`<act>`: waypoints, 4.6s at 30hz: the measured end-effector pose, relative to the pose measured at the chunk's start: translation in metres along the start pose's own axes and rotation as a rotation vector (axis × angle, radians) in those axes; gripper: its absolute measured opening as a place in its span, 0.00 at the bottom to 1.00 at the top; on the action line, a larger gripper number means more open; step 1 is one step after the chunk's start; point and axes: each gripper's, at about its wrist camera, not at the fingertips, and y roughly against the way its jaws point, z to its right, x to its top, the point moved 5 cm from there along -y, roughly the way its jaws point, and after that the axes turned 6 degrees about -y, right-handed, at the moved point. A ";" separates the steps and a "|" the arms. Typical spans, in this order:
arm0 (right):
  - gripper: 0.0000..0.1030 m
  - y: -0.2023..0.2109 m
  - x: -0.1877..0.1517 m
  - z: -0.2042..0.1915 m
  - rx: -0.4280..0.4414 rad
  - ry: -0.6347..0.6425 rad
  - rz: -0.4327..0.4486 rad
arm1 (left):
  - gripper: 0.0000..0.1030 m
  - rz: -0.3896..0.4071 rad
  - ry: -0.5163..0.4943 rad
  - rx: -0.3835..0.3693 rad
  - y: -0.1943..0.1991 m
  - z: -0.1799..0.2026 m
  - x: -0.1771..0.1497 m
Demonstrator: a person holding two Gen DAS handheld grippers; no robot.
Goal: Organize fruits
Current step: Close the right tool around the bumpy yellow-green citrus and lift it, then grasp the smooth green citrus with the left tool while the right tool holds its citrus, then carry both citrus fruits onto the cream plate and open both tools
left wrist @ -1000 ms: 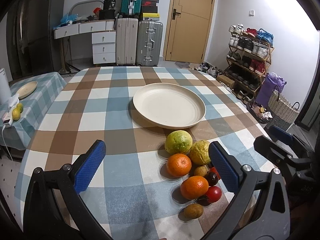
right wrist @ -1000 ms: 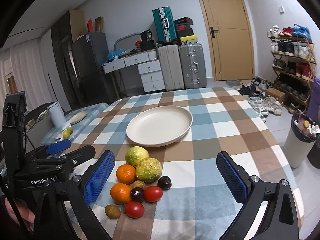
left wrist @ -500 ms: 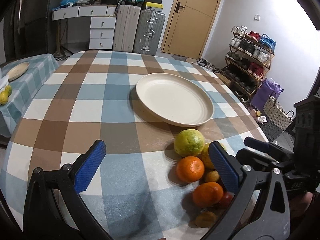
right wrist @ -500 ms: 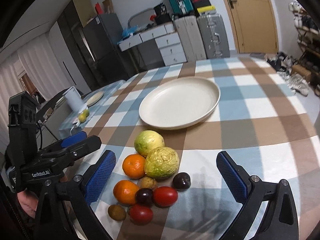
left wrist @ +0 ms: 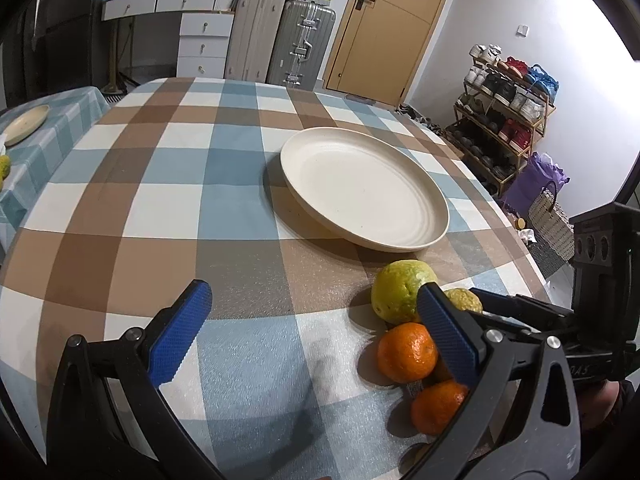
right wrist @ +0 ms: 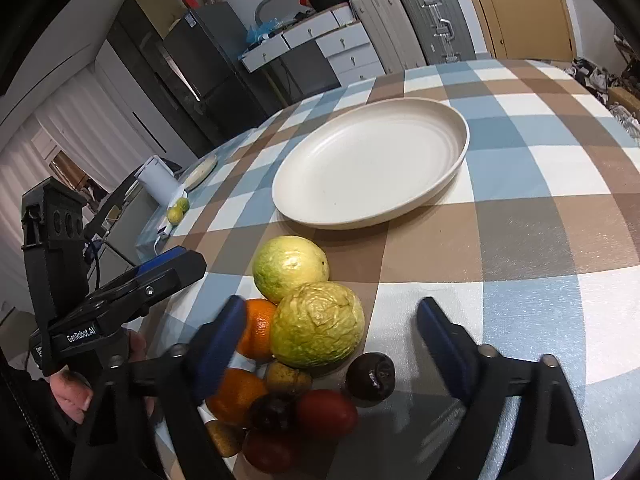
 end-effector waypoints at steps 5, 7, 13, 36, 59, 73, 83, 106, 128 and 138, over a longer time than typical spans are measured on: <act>0.63 -0.002 -0.001 0.000 0.030 -0.010 -0.016 | 0.99 -0.006 0.007 -0.001 -0.006 -0.004 0.002; 0.54 -0.003 -0.001 -0.004 0.053 0.000 -0.024 | 0.99 -0.009 0.005 -0.002 -0.008 -0.004 0.003; 0.49 0.000 -0.002 -0.002 0.071 -0.016 -0.024 | 0.99 -0.016 -0.003 -0.004 -0.013 -0.001 0.006; 0.49 0.063 0.008 0.038 0.157 -0.125 0.229 | 0.99 -0.152 -0.044 -0.122 -0.050 0.038 0.011; 0.49 0.069 0.004 0.047 0.257 -0.153 0.254 | 0.47 -0.244 -0.086 -0.178 -0.075 0.065 0.005; 0.49 0.069 0.003 0.049 0.232 -0.153 0.250 | 0.47 -0.209 -0.069 -0.200 -0.061 0.060 0.013; 0.49 0.073 0.014 0.035 0.182 -0.115 0.251 | 0.47 -0.138 -0.082 -0.238 -0.037 0.055 0.035; 0.49 -0.007 0.156 0.009 0.112 -0.001 0.132 | 0.47 -0.069 -0.116 -0.149 -0.110 0.009 0.153; 0.51 -0.088 0.185 0.051 0.063 -0.170 0.005 | 0.47 -0.142 -0.169 -0.179 -0.188 0.010 0.153; 0.63 -0.074 0.186 0.047 0.092 -0.187 0.055 | 0.72 -0.101 -0.156 -0.166 -0.174 0.007 0.157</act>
